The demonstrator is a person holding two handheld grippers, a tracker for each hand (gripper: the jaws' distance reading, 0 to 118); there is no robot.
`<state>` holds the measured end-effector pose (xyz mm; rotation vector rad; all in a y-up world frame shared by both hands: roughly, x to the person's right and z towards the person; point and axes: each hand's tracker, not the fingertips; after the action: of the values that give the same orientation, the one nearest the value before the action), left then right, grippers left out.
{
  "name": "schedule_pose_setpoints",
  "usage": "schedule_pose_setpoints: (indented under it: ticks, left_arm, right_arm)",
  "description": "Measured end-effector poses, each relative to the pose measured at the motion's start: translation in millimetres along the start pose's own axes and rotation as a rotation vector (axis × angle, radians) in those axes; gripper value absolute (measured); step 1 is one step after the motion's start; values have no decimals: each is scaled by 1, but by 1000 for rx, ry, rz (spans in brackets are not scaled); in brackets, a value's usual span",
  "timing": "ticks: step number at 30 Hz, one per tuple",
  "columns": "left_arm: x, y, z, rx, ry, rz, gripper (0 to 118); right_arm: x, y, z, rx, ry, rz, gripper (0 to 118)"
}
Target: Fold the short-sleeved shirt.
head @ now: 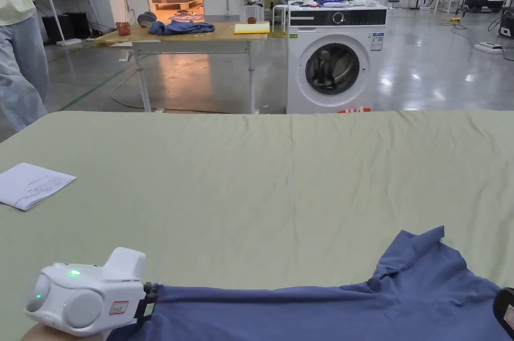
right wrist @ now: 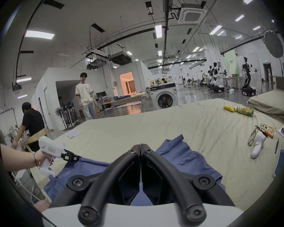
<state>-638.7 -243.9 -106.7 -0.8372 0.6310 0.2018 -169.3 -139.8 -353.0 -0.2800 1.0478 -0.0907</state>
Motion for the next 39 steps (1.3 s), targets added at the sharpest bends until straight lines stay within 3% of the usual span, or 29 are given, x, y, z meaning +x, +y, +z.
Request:
schedule_pose_setpoints:
  ticks: [4,8,10,11,13,14,15,18,22,24,26,28,29,30,33,36,38,39]
  left_arm:
    - [2,-9,61,306,-25,183,0]
    - [18,-19,99,392,-57,175,0]
    - [27,-19,107,392,-53,150,0]
    - [31,-19,109,391,-51,147,0]
    - [36,-20,111,387,-37,145,0]
    - [38,-19,111,386,-33,146,0]
    - [40,-20,112,386,-30,142,0]
    - [43,-20,115,397,-12,156,0]
    - [39,-19,112,377,-19,209,0]
    - [37,-18,110,360,-14,207,0]
    - [32,-18,105,335,-18,207,0]
    - [30,-17,100,303,-13,204,0]
    - [28,-16,98,290,-13,207,0]
    - [25,-16,96,275,-12,216,0]
    - [19,-17,95,254,-24,272,0]
    - [16,-19,102,263,-27,307,0]
    - [14,-21,110,284,-42,334,0]
    - [13,-22,115,294,-49,343,0]
  right_arm:
    - [35,22,-18,45,0,-141,0]
    - [93,37,-93,-231,-113,-126,0]
    - [121,34,-137,-393,-63,-156,2]
    - [134,29,-158,-455,-39,-182,14]
    - [150,19,-193,-555,-142,-116,99]
    - [154,13,-209,-597,-180,-100,118]
    - [158,10,-229,-579,-141,-116,112]
    - [171,-2,-277,-702,-230,-105,111]
    - [178,-16,-317,-788,-235,-69,111]
    - [178,-24,-325,-852,-251,-38,100]
    - [176,-32,-329,-893,-290,5,97]
    - [160,-24,-320,-878,-274,73,70]
    - [155,-22,-313,-851,-245,69,46]
    - [152,-19,-307,-836,-234,90,0]
    - [146,-9,-270,-724,-221,81,0]
    - [148,8,-217,-555,-178,-110,0]
    - [147,23,-177,-444,-153,-161,0]
    - [145,30,-158,-407,-141,-149,0]
